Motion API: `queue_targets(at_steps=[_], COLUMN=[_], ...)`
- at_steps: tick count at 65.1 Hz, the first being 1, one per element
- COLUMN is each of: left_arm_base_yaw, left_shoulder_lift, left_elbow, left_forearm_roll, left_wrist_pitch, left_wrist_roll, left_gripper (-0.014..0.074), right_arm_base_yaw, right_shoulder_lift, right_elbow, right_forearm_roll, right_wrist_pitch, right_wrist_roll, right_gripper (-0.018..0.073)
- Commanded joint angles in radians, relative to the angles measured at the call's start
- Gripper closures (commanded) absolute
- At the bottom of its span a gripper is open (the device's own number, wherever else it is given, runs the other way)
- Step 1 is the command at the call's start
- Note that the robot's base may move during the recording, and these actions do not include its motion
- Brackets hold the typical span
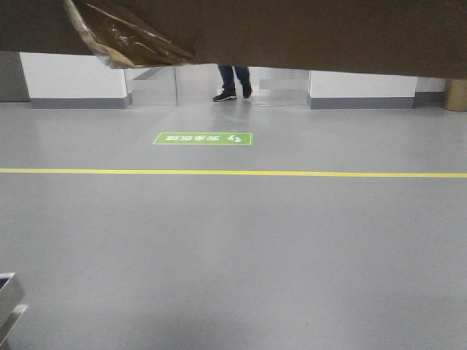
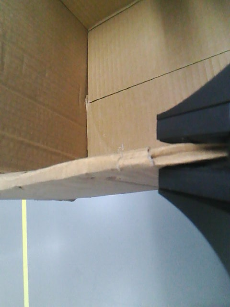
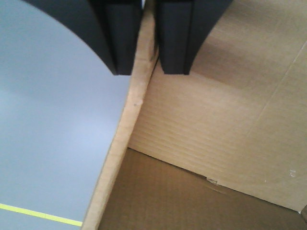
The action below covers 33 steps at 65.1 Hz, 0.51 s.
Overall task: Grab carton from right shelf to conveyor
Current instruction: 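Hold the carton with both grippers while driving toward the red conveyor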
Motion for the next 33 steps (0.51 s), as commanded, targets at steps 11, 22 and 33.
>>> queue_targets(at_steps=[11, 22, 33], left_arm_base_yaw=[0.001, 0.001, 0.001], left_shoulder_lift=[-0.016, -0.016, -0.016], left_elbow=[-0.008, -0.008, -0.008], left_forearm_roll=[0.018, 0.018, 0.018], left_wrist_pitch=[-0.06, -0.06, -0.06], left_wrist_roll=[0.007, 0.007, 0.007], left_gripper=[0.0606, 0.0606, 0.0606], right_arm_base_yaw=[-0.004, -0.004, -0.004], right_shoulder_lift=[-0.016, -0.014, -0.012], right_elbow=[-0.003, -0.003, -0.003], right_forearm_roll=[-0.029, -0.029, -0.029], right_wrist_pitch=[-0.013, -0.014, -0.019], right_wrist_roll=[-0.025, -0.025, -0.025], right_gripper=[0.0627, 0.0627, 0.0627])
